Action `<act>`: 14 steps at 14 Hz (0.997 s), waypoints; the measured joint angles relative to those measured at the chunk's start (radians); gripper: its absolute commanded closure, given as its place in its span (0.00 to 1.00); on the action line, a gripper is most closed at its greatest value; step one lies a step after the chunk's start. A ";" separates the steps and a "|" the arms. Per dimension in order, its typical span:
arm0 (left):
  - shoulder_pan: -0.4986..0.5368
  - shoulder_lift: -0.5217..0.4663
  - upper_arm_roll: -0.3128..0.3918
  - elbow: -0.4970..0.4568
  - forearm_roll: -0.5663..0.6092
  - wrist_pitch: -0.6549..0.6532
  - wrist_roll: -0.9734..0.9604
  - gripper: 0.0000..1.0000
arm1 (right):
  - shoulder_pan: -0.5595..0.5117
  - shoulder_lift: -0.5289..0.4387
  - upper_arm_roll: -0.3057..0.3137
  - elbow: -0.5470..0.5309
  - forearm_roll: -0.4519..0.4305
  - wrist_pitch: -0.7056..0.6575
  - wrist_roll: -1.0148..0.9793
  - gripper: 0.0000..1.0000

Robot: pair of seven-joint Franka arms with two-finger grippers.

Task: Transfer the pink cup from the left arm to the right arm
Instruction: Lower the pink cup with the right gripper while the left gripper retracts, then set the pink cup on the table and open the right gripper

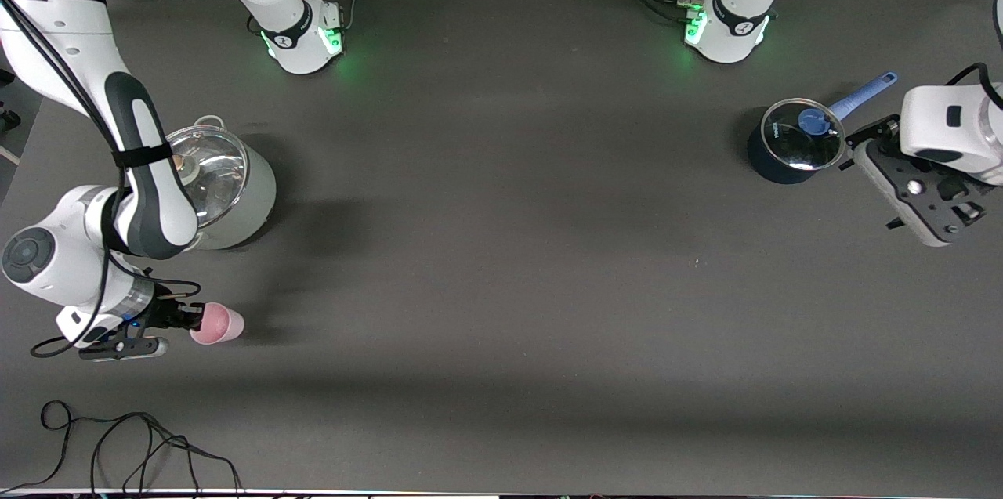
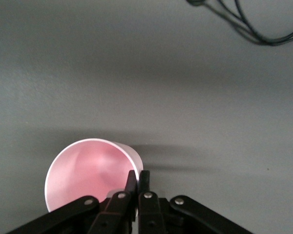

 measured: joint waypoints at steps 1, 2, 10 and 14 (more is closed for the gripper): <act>0.000 0.000 0.012 0.000 0.001 0.000 -0.044 0.00 | -0.001 0.005 0.000 0.000 0.000 0.002 -0.003 1.00; 0.001 0.000 0.027 0.000 0.001 0.000 -0.087 0.00 | -0.002 0.009 0.000 0.000 0.000 0.003 -0.004 1.00; -0.005 0.001 0.053 0.006 -0.015 -0.031 -0.671 0.00 | -0.004 0.029 -0.001 0.000 0.056 0.031 -0.009 0.72; -0.013 0.002 0.047 0.012 -0.069 -0.052 -0.897 0.00 | -0.005 0.033 -0.001 0.000 0.057 0.031 -0.029 0.15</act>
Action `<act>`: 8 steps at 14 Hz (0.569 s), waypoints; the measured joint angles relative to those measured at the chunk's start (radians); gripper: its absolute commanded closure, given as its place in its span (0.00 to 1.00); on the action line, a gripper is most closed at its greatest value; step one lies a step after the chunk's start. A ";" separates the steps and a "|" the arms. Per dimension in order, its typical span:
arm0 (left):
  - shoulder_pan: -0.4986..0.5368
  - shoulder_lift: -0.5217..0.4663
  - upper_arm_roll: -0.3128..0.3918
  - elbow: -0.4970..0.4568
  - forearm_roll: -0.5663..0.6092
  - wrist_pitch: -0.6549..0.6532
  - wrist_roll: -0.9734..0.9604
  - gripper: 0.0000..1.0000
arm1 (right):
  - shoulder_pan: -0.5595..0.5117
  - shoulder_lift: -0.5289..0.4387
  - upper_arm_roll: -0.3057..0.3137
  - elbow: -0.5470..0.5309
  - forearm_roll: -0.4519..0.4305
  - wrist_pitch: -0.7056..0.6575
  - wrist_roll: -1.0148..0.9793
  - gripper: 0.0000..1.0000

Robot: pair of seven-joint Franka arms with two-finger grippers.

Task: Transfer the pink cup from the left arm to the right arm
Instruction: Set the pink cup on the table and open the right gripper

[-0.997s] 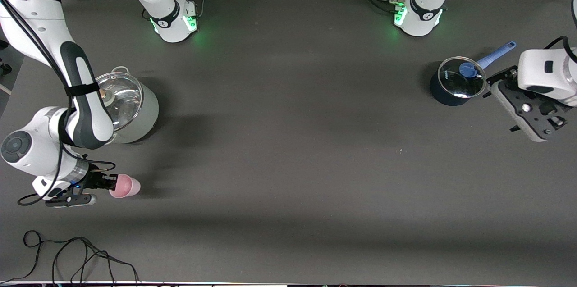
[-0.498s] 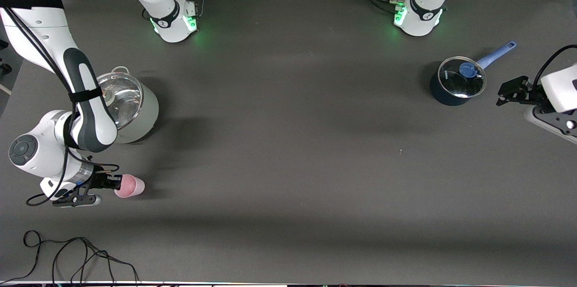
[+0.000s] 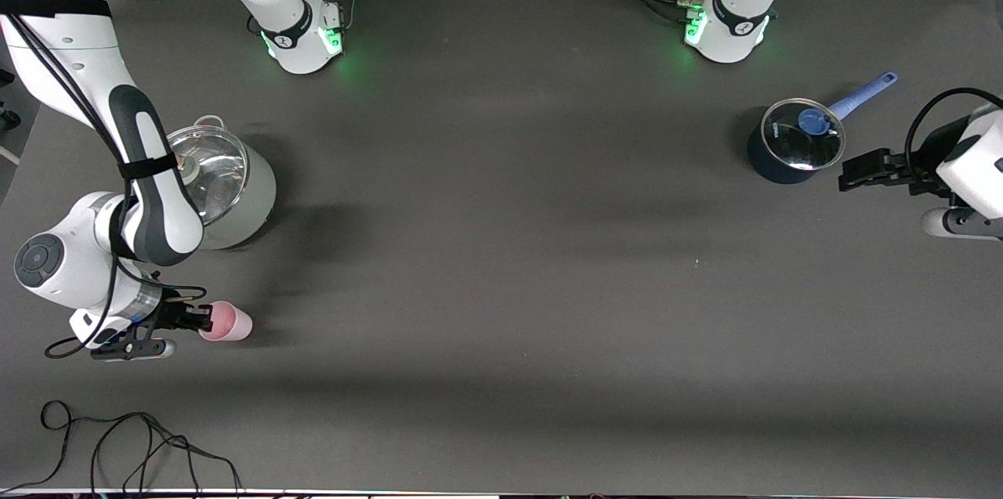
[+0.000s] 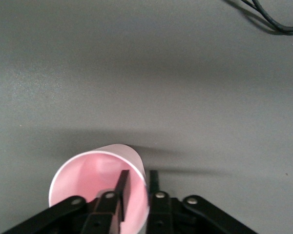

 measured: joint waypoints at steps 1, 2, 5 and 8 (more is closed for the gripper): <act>0.000 0.002 0.002 0.000 0.000 -0.011 -0.011 0.00 | -0.001 0.001 0.000 0.000 0.000 0.000 -0.005 0.14; 0.001 0.005 0.004 -0.001 0.000 -0.019 -0.015 0.00 | -0.002 0.001 0.000 0.000 0.000 0.000 -0.012 0.12; 0.001 0.021 0.007 -0.002 0.002 -0.023 -0.017 0.00 | -0.002 0.001 -0.001 0.003 0.000 -0.009 -0.033 0.05; -0.001 0.032 0.005 -0.002 0.003 -0.061 -0.017 0.00 | -0.002 0.000 -0.001 0.005 0.000 -0.020 -0.047 0.04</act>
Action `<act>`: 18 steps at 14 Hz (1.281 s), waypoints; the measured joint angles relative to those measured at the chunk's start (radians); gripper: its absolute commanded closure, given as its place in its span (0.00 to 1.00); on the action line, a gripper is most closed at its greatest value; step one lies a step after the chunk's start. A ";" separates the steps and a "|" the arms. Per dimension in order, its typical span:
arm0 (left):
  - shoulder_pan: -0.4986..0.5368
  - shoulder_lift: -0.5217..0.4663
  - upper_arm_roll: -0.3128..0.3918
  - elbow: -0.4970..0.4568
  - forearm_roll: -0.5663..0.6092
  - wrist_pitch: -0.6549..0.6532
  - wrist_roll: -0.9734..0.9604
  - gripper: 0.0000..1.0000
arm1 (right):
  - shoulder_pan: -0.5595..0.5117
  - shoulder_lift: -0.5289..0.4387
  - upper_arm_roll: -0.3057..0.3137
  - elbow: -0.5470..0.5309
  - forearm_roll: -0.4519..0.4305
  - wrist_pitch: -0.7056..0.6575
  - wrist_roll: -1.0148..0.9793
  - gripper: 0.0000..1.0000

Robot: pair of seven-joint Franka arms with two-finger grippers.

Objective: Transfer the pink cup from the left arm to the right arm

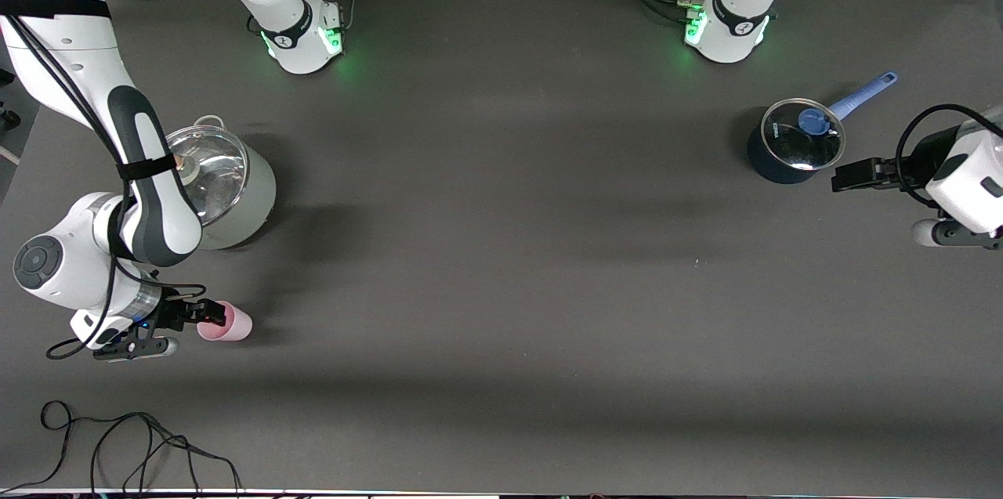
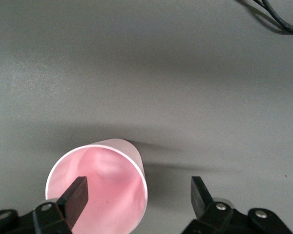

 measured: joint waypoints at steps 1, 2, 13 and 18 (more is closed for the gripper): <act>-0.001 0.000 -0.001 0.000 0.000 -0.023 0.000 0.00 | 0.000 -0.002 0.000 0.001 0.000 -0.007 -0.014 0.04; -0.003 0.000 -0.001 0.000 0.001 -0.046 0.000 0.00 | 0.000 -0.009 -0.002 0.003 0.000 -0.035 -0.031 0.03; -0.209 -0.140 0.243 -0.227 0.005 0.151 0.101 0.00 | 0.013 -0.264 -0.056 0.283 0.000 -0.721 -0.083 0.01; -0.216 -0.191 0.243 -0.286 0.004 0.318 0.106 0.00 | 0.044 -0.409 -0.053 0.312 -0.004 -0.896 0.064 0.01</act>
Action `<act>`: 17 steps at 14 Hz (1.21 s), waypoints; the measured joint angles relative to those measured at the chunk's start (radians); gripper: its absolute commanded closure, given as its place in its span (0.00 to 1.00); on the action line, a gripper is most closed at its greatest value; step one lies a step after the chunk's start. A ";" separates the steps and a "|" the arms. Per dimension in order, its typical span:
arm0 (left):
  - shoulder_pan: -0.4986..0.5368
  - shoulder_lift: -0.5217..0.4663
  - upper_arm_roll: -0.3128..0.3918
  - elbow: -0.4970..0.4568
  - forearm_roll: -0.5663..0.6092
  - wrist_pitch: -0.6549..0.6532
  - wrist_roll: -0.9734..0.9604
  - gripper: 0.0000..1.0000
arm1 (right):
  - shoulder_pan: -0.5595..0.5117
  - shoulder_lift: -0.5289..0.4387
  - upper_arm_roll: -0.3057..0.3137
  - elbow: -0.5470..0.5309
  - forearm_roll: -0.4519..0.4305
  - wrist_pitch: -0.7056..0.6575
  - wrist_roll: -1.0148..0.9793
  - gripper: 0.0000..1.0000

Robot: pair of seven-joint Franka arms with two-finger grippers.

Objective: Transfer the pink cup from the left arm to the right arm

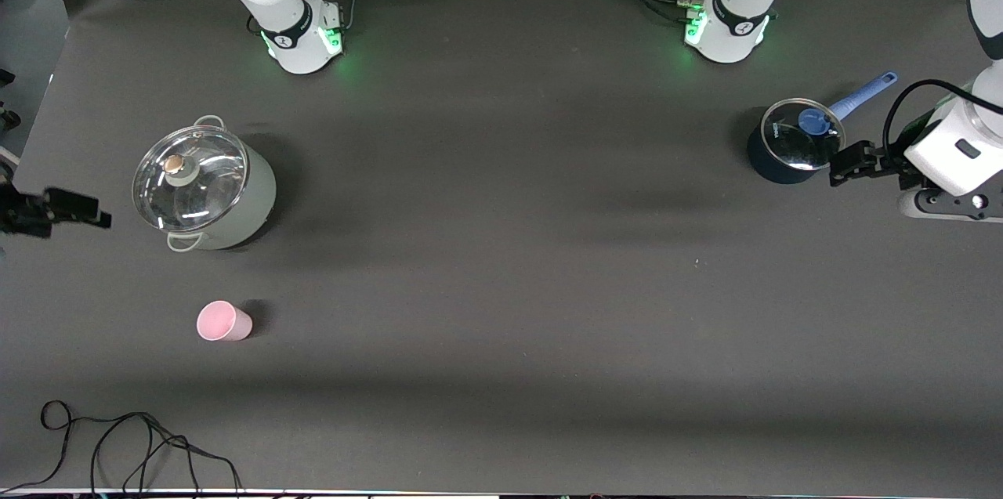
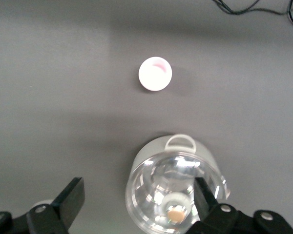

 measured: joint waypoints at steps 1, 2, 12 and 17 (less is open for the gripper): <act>0.000 0.001 0.000 -0.003 0.000 0.026 0.000 0.00 | 0.015 -0.027 0.000 -0.011 -0.011 -0.008 0.026 0.01; -0.001 0.003 0.000 -0.004 0.000 0.038 0.000 0.00 | 0.033 -0.055 0.000 -0.033 -0.023 -0.008 0.045 0.01; -0.001 0.018 0.001 -0.006 -0.001 0.043 0.000 0.00 | 0.087 -0.165 -0.005 -0.253 -0.050 0.133 0.087 0.01; -0.001 0.018 0.001 -0.011 -0.001 0.043 0.000 0.00 | 0.086 -0.165 -0.005 -0.249 -0.050 0.135 0.088 0.01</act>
